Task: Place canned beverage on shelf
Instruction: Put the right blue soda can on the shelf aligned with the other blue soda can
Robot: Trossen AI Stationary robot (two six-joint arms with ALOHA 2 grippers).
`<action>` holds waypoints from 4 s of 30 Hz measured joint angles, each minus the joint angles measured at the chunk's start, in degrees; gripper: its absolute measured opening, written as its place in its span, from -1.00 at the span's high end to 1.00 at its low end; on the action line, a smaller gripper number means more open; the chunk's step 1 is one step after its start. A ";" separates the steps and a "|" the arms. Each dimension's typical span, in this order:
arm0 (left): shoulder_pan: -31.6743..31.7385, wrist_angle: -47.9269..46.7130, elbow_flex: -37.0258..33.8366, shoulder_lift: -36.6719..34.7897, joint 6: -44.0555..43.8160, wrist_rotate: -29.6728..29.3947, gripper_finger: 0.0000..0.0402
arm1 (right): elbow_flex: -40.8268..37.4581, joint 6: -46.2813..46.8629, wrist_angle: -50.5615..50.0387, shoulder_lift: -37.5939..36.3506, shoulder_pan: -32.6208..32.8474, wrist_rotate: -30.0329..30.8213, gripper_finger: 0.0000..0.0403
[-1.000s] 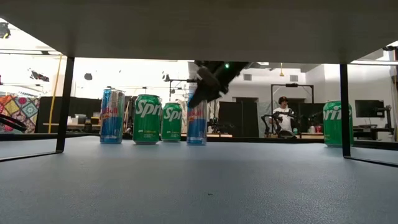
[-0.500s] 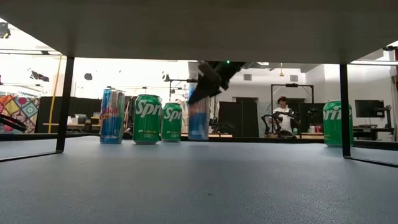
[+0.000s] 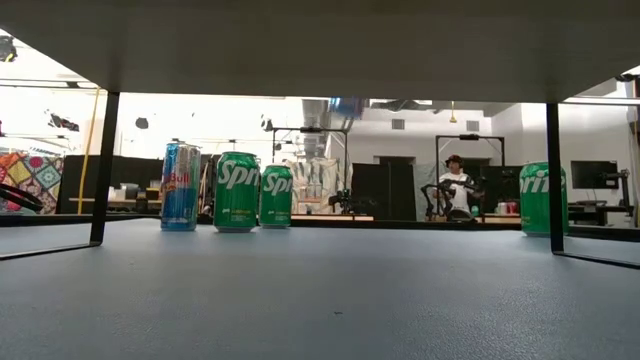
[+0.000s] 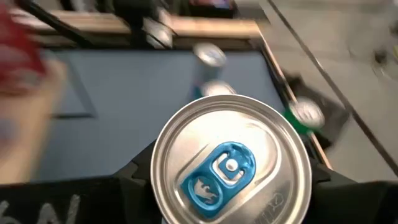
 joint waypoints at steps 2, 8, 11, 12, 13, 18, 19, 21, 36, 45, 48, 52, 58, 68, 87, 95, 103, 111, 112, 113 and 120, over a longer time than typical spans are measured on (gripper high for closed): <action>0.02 0.00 0.00 0.00 -0.02 -0.38 -0.54 | 0.00 0.37 0.47 -3.16 2.93 -0.04 -0.04; 0.01 0.09 0.00 -0.01 -0.81 -0.49 -0.54 | 0.00 0.44 -1.88 -7.62 13.89 -0.12 -0.05; 0.02 0.10 0.00 0.00 -2.63 -0.44 -0.54 | 0.00 -0.56 -3.27 -8.61 19.17 -1.73 -0.05; 0.02 0.11 0.00 -0.02 -3.05 -0.45 -0.54 | 0.04 -0.56 -3.84 -8.70 20.83 -2.07 -0.06; 0.02 0.13 0.00 -0.02 -3.15 -0.46 -0.54 | 0.55 -0.56 -4.42 -8.69 22.37 -2.12 -0.06; 0.01 0.17 0.00 0.00 -3.93 -0.45 -0.54 | 5.76 -0.70 -10.12 -7.01 27.99 -1.92 -0.06; 0.02 0.17 0.00 0.00 -4.14 -0.42 -0.54 | 6.75 -0.74 -11.19 -6.74 28.61 -1.90 -0.06; 0.02 0.22 0.00 -0.02 -4.42 -0.09 -0.54 | 9.00 -0.66 -14.22 -4.63 29.33 -1.84 -0.06; 0.01 0.18 0.00 -0.02 -4.00 3.29 -0.54 | 22.89 -3.69 -19.43 9.38 32.20 -3.03 -0.06; 0.02 0.13 0.00 -0.02 -3.96 4.56 -0.54 | 22.95 -3.52 -17.31 12.85 34.30 -3.08 -0.06; 0.02 0.09 0.00 -0.02 -3.96 4.55 -0.54 | 22.99 -3.55 -15.79 13.39 34.47 -3.05 -0.06; 0.02 0.07 0.00 -0.02 -3.93 4.53 -0.54 | 22.91 -3.63 -15.87 13.65 34.12 -4.42 -0.06; 0.02 0.07 0.00 -0.02 -3.00 4.51 -0.54 | 22.97 -4.61 -15.85 13.68 33.00 -6.07 -0.06; 0.02 0.06 0.00 -0.02 -2.56 4.12 -0.54 | 22.97 -5.07 -15.54 13.65 31.65 -9.27 -0.07; 0.02 0.18 0.00 -0.02 -0.52 3.92 -0.54 | 22.99 -6.73 -13.64 14.82 28.24 -15.03 -0.07; 0.02 0.31 0.00 -0.04 -0.31 3.94 -0.54 | 22.87 -6.14 -14.55 16.52 28.18 -18.63 -0.07; 0.02 0.30 0.00 -0.04 -0.28 3.68 -0.54 | 22.91 -6.14 -14.75 16.54 27.70 -18.14 -0.07; 0.02 0.28 0.00 -0.04 -0.26 3.68 -0.54 | 22.91 -6.12 -14.51 16.54 27.84 -18.27 -0.16; 0.02 0.27 0.00 -0.04 -0.26 3.68 -0.54 | 22.91 -6.12 -14.49 16.54 27.79 -18.00 -0.18; 0.02 0.26 0.00 -0.04 -0.24 3.68 -0.54 | 22.91 -6.12 -14.44 16.54 27.77 -17.90 -0.20; 0.01 0.24 0.00 -0.04 -0.22 3.68 -0.54 | 22.91 -5.95 -13.78 16.54 27.43 -17.84 -0.21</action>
